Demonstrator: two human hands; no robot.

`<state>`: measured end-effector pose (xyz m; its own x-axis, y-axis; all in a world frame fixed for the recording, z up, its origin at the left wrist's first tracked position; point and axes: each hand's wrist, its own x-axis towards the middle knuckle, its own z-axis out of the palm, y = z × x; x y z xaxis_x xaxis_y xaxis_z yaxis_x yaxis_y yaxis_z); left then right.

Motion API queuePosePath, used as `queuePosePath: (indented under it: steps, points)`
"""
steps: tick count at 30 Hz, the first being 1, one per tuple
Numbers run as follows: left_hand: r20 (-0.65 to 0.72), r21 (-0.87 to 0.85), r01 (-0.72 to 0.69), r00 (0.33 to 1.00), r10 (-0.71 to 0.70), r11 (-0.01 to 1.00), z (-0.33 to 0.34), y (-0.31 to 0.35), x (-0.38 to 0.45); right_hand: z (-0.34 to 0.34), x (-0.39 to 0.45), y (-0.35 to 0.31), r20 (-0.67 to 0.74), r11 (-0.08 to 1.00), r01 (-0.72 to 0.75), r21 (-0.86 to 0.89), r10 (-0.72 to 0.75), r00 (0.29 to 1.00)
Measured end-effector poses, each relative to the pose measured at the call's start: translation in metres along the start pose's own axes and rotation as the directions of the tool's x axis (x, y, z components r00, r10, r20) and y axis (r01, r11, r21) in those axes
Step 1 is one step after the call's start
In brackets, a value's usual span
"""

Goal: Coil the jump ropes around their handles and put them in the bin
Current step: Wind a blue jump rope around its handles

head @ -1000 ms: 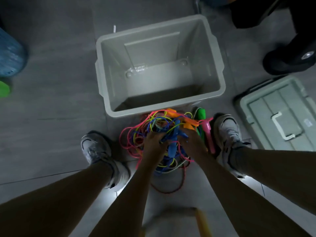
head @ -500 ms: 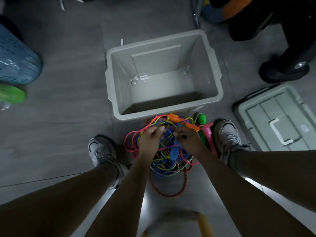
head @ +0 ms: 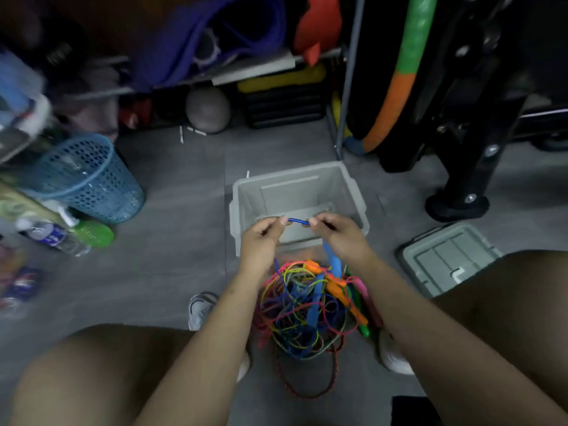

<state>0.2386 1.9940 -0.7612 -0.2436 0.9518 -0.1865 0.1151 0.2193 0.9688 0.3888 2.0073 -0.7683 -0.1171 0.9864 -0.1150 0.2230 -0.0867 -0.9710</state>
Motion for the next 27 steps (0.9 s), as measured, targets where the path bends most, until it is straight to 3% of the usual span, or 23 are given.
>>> queuePosePath:
  steps: [7, 16, 20, 24, 27]
  points:
    - [-0.012, -0.057, -0.205, 0.979, 0.204, 0.977, -0.007, 0.114, -0.036, -0.026, -0.036, -0.1, -0.05, 0.978, 0.17, 0.123, -0.165, 0.985]
    - [0.011, -0.105, -0.425, 0.904, 0.428, 0.899, -0.012, 0.232, -0.072, -0.06, -0.058, -0.202, -0.14, 0.907, 0.351, 0.232, -0.326, 0.935]
    - [0.016, -0.106, -0.508, 0.859, 0.512, 0.855, -0.019, 0.266, -0.082, -0.07, -0.059, -0.23, -0.103, 0.882, 0.409, 0.234, -0.396, 0.912]
    - [0.014, -0.14, -0.494, 0.865, 0.501, 0.858, -0.027, 0.272, -0.078, -0.069, -0.055, -0.236, -0.054, 0.875, 0.404, 0.266, -0.405, 0.913]
    - [0.03, -0.154, -0.44, 0.893, 0.45, 0.884, -0.029, 0.254, -0.065, -0.063, -0.049, -0.233, -0.053, 0.873, 0.326, 0.362, -0.33, 0.942]
